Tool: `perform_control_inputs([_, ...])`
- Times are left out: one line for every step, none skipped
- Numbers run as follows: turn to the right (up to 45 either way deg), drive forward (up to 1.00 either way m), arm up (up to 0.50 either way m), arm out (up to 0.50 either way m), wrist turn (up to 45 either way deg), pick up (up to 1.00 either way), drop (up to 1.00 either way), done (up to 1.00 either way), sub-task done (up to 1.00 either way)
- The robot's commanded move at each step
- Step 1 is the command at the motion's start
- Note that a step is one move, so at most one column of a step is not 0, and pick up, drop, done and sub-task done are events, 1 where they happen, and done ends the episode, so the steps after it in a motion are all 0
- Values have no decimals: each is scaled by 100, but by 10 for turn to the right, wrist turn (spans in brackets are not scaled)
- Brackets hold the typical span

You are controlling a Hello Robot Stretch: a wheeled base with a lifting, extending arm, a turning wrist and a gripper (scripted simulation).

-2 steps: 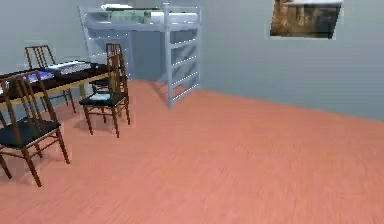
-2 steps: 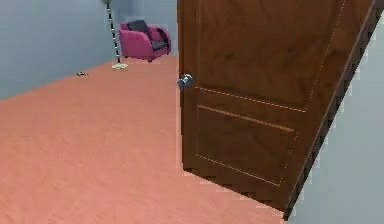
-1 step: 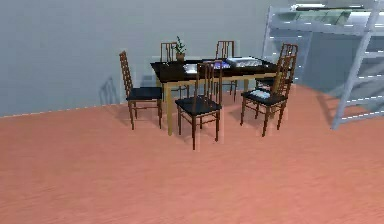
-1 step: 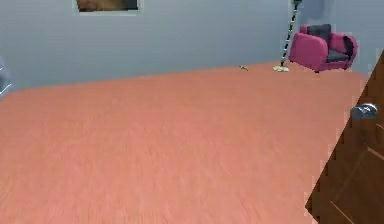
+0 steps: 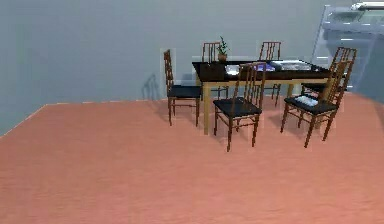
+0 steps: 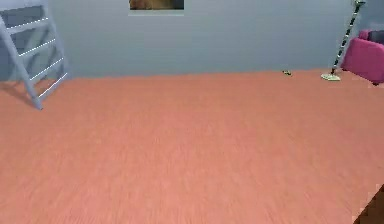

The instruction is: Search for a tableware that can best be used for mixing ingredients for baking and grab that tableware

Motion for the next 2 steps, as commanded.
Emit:
perform_control_inputs([0,100,0,0,0,0,0,0,0])
perform_control_inputs([-30,0,0,0,0,0,0,0,0])
